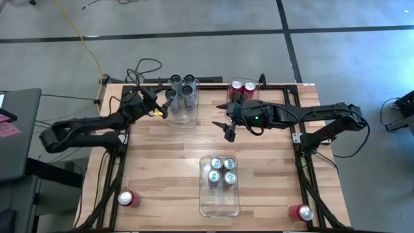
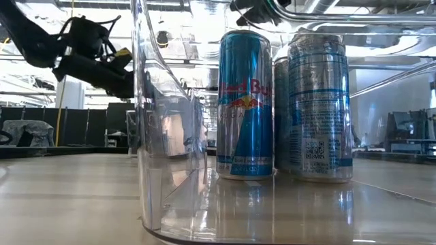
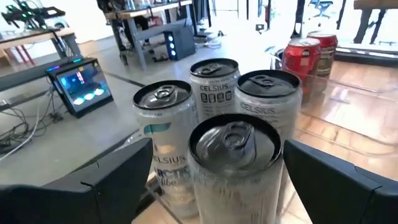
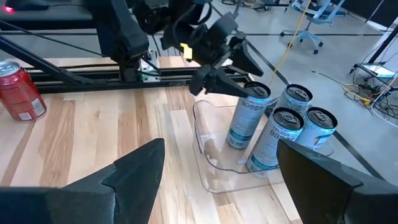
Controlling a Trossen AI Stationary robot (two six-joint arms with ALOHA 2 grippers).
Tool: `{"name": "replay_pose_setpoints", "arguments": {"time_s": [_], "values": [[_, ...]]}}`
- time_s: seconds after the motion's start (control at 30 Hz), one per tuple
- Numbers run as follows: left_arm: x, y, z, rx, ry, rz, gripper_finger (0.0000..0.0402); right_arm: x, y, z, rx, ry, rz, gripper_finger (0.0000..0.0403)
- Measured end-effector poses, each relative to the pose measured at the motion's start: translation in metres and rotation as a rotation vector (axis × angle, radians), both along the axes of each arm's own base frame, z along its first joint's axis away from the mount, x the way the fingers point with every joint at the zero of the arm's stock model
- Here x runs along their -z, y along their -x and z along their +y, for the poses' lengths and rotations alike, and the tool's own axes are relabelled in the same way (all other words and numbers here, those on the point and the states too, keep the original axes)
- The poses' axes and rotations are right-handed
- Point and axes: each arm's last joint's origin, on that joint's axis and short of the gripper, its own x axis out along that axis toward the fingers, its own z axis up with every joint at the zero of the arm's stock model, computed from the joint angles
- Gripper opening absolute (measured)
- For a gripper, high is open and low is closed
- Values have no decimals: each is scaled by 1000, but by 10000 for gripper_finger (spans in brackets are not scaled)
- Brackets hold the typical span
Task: Sort soda cans
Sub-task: Put the white soda can into the top left transparent bin
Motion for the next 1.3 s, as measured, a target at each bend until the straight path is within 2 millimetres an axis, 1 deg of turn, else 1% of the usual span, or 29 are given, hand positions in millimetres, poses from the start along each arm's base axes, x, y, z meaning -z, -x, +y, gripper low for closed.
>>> {"name": "replay_pose_setpoints", "arguments": {"time_s": [0.3,0.43,0.53,0.67,0.77,0.9,1.13,1.3], "values": [[0,0,-11,42,35,46,357,0,0,0,3,-6,0,328],[-6,2,-17,53,31,101,357,2,1,2,-2,-7,16,328],[-10,5,-21,52,58,127,357,4,1,3,-6,-9,36,328],[-12,9,-24,21,114,110,353,4,2,6,-14,-14,44,328],[-7,9,-22,-13,151,125,340,4,2,8,-19,-15,41,328],[1,4,-19,-22,194,141,320,3,1,8,-19,-15,28,328],[13,-6,-11,-28,217,141,287,3,1,8,-21,-9,26,328],[19,-11,-7,-33,235,133,255,3,1,8,-22,-7,30,328]]}}
